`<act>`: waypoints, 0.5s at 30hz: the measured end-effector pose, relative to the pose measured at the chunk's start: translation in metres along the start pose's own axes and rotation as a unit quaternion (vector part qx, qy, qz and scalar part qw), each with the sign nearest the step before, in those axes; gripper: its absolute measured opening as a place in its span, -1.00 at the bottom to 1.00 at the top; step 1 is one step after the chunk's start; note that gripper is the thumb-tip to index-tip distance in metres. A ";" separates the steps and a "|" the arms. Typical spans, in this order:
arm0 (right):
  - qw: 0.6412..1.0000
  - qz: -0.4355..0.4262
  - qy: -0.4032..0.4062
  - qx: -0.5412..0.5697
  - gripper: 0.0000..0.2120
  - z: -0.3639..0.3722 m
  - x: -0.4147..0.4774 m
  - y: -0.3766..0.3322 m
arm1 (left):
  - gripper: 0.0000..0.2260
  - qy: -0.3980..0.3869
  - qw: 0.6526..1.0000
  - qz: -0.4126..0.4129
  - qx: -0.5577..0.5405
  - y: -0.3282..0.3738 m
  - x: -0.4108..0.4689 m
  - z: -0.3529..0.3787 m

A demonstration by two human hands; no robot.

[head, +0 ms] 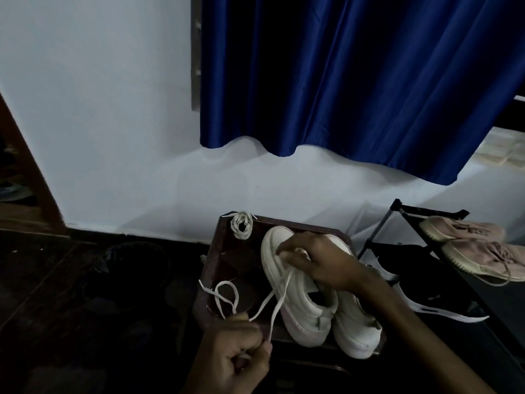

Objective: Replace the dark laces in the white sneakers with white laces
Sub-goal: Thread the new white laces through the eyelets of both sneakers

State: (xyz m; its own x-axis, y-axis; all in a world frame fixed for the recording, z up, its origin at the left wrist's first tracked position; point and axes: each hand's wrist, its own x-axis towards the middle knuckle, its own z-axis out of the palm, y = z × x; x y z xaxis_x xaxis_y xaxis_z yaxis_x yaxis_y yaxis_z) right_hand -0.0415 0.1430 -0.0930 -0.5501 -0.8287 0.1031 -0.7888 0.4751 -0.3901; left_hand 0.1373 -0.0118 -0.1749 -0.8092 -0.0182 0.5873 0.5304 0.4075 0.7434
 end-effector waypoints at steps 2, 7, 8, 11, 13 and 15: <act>0.981 -0.004 -0.144 -0.129 -0.81 0.001 0.018 -0.008 | -0.61 0.007 1.000 -0.010 0.024 0.001 -0.003 0.002; 0.930 -0.003 -0.258 -0.260 -0.83 0.007 0.049 -0.030 | -0.62 0.011 0.999 -0.001 0.042 0.002 -0.003 -0.001; 0.953 0.029 -0.243 -0.180 -0.82 0.004 0.053 -0.031 | -0.62 0.009 0.999 0.008 0.052 -0.001 -0.002 -0.003; 0.964 0.102 -0.161 0.187 -0.79 -0.010 0.061 -0.033 | -0.60 0.000 0.997 0.008 0.081 -0.011 0.001 -0.007; 0.897 0.124 -0.110 0.409 -0.87 -0.024 0.065 -0.041 | -0.60 -0.022 0.994 0.013 0.106 -0.021 0.004 -0.008; 0.833 0.127 -0.062 0.534 -0.89 -0.042 0.074 -0.053 | -0.61 -0.042 0.988 0.023 0.144 -0.030 0.008 -0.008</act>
State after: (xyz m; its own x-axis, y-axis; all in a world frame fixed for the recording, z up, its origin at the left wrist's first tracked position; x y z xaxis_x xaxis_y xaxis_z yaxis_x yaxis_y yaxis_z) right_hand -0.0519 0.0688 -0.0259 -0.5771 -0.7971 -0.1774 0.0802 0.1609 -0.9837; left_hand 0.1167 -0.0316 -0.1895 -0.8106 0.0778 0.5804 0.4831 0.6490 0.5877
